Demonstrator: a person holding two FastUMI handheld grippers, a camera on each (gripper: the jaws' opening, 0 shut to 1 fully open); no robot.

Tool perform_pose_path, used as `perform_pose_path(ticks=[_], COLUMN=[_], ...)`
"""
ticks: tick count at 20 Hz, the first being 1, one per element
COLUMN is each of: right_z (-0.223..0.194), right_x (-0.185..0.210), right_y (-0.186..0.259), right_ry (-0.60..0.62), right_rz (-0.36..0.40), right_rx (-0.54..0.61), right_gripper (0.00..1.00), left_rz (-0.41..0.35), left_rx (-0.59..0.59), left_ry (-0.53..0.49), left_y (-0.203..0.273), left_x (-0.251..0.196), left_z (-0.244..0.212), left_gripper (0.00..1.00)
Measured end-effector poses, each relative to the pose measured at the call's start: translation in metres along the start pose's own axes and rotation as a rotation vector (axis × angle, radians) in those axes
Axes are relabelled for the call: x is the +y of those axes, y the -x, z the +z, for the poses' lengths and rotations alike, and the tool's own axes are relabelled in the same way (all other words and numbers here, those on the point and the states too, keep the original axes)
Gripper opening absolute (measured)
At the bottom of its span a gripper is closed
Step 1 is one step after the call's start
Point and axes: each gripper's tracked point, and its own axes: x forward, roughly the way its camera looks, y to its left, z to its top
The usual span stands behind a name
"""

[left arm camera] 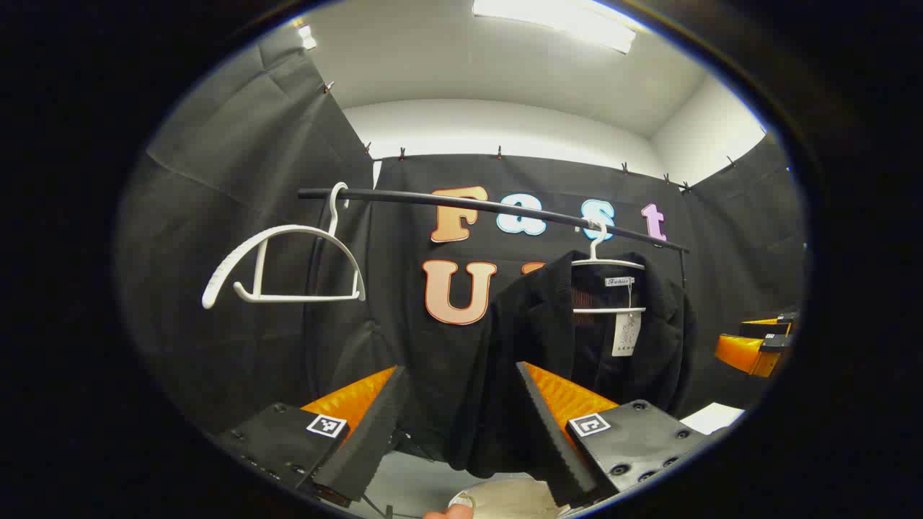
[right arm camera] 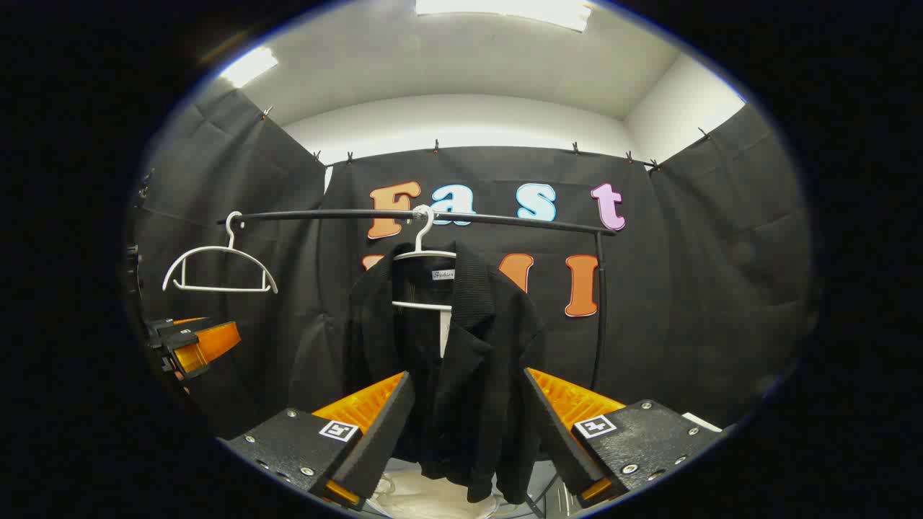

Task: Grasp the clothes on the hanger with both hands and then place them into the laundry hamper below.

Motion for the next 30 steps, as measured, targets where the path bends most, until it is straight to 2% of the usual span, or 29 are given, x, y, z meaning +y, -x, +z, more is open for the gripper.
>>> perform_pose_path(ticks=[1,2,3,4,6,7,8,9,11,12,13,14,15,16,20,21,22,23,24,25,27,28,29,30], right_z=[0.000,0.000,-0.001,-0.003,-0.006,-0.005,-0.006,-0.006,-0.007,-0.006,-0.006,-0.007,-0.007,-0.008,-0.012,-0.013,-0.017,-0.021,-0.023,-0.024,-0.027,-0.029,-0.031,-0.034], right_x=[-0.001,-0.002,-0.002,-0.003,-0.004,-0.003,-0.002,-0.002,-0.003,-0.001,0.000,0.000,0.000,-0.001,-0.001,-0.002,-0.001,0.002,0.006,0.010,0.019,0.023,0.026,0.029], right_y=[0.001,0.001,-0.002,-0.003,-0.004,-0.004,-0.004,-0.004,-0.003,-0.001,-0.002,-0.002,-0.002,-0.002,-0.005,-0.007,-0.010,-0.012,-0.016,-0.021,-0.036,-0.047,-0.058,-0.070], right_ry=[-0.001,-0.003,-0.004,-0.004,-0.012,-0.018,-0.022,-0.020,-0.011,-0.009,-0.007,-0.007,-0.006,-0.005,-0.005,-0.003,-0.002,-0.004,-0.009,-0.016,-0.019,-0.015,-0.009,-0.007], right_rz=[-0.002,-0.003,-0.002,-0.003,-0.004,-0.002,0.003,0.004,0.002,0.003,0.005,0.005,0.005,0.003,-0.003,-0.005,-0.005,0.000,0.008,0.020,0.046,0.058,0.066,0.067], right_rx=[-0.002,-0.006,-0.005,0.001,0.006,0.004,0.003,0.001,0.002,0.001,0.002,0.001,0.002,0.002,0.007,0.007,0.014,0.026,0.035,0.039,0.044,0.046,0.048,0.055], right_gripper=[0.93,0.98,0.98,0.93,0.93,0.98,0.88,0.88,0.98,0.93,0.93,0.98,0.98,0.93,0.90,0.93,0.93,0.93,0.93,0.98,0.98,0.93,0.98,0.98], left_rz=[0.006,0.008,0.005,0.005,0.009,0.011,0.011,0.009,0.003,0.004,0.005,0.002,-0.001,-0.001,0.001,0.002,0.007,0.014,0.018,0.021,0.025,0.028,0.033,0.039], left_rx=[0.001,-0.002,-0.002,-0.003,0.000,-0.002,-0.005,-0.006,-0.012,-0.015,-0.016,-0.015,-0.013,-0.011,-0.002,0.000,0.002,0.003,0.002,0.000,-0.004,-0.004,-0.001,0.000], left_ry=[-0.004,-0.003,0.000,0.000,-0.003,-0.004,-0.003,0.000,0.003,-0.001,-0.005,-0.005,-0.001,0.001,0.005,0.008,0.004,-0.002,-0.007,-0.008,-0.002,0.002,0.004,0.006], left_y=[0.001,0.002,0.002,0.002,0.002,0.003,0.002,0.001,0.003,0.002,0.001,0.001,0.001,0.000,-0.002,-0.003,-0.003,-0.003,-0.002,-0.002,0.000,0.001,0.003,0.004], left_x=[0.001,0.001,-0.001,-0.001,0.000,0.000,0.000,-0.001,-0.002,-0.002,-0.001,-0.002,-0.003,-0.003,-0.002,-0.002,0.000,0.003,0.005,0.006,0.008,0.010,0.013,0.016], left_z=[-0.001,0.001,0.001,0.001,0.000,0.001,0.000,0.001,0.002,0.003,0.003,0.003,0.002,0.001,-0.002,-0.002,-0.004,-0.004,-0.004,-0.003,-0.003,-0.003,-0.004,-0.004], left_gripper=[0.96,0.96,0.96,0.92,0.92,0.92,0.96,0.96,0.92,0.93,1.00,1.00,0.93,0.96,0.93,1.00,0.93,1.00,0.98,0.96,0.96,0.96,1.00,1.00])
